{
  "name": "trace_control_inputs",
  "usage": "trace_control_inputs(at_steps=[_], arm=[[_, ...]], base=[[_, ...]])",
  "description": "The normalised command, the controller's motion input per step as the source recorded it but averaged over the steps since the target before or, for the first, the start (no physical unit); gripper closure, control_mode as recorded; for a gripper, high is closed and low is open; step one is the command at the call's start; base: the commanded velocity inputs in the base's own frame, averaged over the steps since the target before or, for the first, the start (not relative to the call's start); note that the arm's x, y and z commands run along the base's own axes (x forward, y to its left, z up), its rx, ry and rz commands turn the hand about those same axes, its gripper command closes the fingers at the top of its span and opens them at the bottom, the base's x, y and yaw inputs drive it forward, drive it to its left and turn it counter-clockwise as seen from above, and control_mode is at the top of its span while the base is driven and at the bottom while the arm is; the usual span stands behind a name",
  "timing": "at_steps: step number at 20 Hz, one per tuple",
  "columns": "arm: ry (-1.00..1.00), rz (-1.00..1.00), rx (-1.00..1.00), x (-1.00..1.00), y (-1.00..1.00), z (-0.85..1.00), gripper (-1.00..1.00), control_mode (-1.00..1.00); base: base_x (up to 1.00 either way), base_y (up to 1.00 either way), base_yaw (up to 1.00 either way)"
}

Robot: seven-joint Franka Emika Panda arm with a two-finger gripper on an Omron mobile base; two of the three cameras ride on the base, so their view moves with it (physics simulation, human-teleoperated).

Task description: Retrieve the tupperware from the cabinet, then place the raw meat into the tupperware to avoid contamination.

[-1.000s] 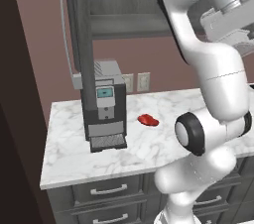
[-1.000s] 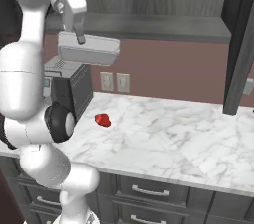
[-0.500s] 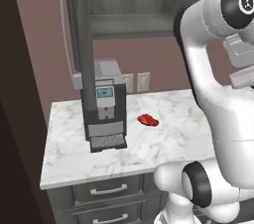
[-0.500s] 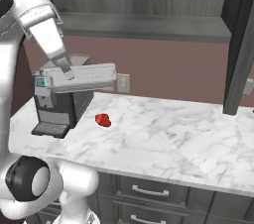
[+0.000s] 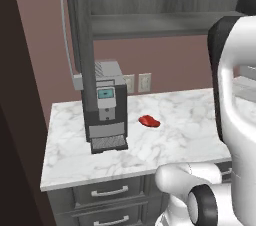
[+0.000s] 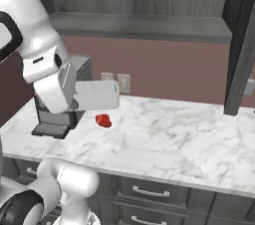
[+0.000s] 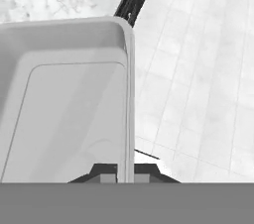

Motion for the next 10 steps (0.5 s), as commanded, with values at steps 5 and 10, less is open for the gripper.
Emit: trace_control_inputs(at_steps=[5,10], arm=[[-0.42,-0.03,0.03,0.08,-0.24,-0.69,1.00,-1.00],[-0.22,0.00,0.00,0.55,-0.30,-0.97,1.00,-1.00]], base=[[0.00,0.00,0.00],[0.00,0.00,0.00]])
